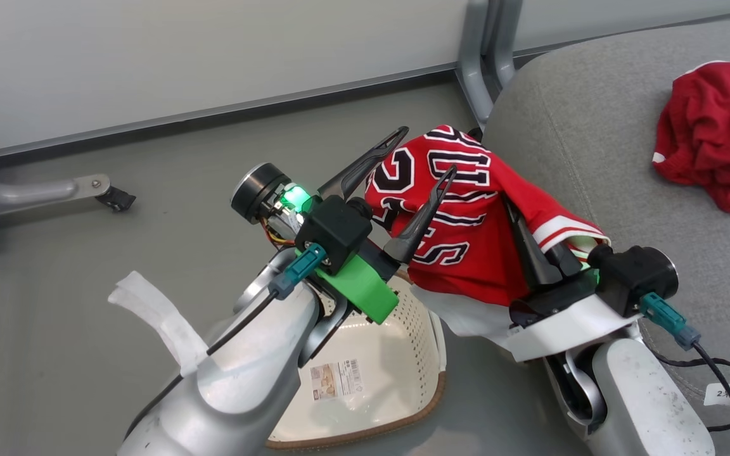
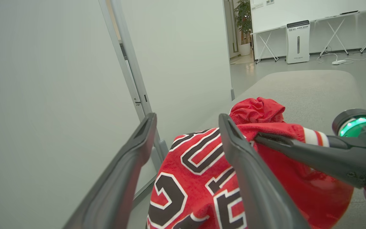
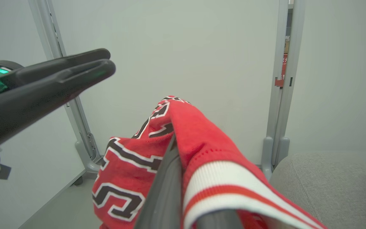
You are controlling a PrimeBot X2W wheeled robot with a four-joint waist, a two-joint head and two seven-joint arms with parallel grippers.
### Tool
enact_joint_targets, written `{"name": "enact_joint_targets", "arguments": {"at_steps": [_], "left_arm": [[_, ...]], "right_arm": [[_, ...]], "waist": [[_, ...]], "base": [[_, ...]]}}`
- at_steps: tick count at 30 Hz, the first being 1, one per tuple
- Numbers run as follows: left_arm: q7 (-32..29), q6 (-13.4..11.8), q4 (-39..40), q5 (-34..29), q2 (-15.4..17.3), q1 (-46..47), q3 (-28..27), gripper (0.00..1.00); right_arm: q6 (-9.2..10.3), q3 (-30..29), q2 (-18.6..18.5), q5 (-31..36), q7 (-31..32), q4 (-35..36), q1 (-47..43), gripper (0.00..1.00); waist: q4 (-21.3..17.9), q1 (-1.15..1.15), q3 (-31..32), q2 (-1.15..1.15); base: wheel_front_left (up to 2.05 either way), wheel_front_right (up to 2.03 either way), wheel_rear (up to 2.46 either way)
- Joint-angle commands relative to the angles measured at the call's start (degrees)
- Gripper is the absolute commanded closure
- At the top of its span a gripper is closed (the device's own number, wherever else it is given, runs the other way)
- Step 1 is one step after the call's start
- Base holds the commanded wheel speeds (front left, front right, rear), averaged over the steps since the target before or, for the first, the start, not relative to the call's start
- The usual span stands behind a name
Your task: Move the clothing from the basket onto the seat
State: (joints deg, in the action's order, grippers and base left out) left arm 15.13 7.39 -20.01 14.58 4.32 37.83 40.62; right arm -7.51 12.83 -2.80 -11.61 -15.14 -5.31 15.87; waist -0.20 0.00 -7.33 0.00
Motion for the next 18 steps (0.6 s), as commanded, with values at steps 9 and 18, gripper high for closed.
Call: {"name": "enact_joint_targets", "arguments": {"at_steps": [9,18], "left_arm": [[0.01,0.13,0.16,-0.14,0.62,-1.78,1.71,0.00],[0.01,0.13,-0.48,0.30,0.69,-1.79,4.58,0.00]], "right_arm": [[0.04,-3.65,-0.16,0.83,-0.01,1.51,-2.26,1.00],[0.03,-7.04,-0.17,1.21,-0.01,3.42,-3.83,1.00]], "waist": [[-6.07,0.00,-1.93,0.00],[-11.42,0.00,-3.39,0.00]], "base": [[0.00,0.00,0.00],[0.00,0.00,0.00]]}}
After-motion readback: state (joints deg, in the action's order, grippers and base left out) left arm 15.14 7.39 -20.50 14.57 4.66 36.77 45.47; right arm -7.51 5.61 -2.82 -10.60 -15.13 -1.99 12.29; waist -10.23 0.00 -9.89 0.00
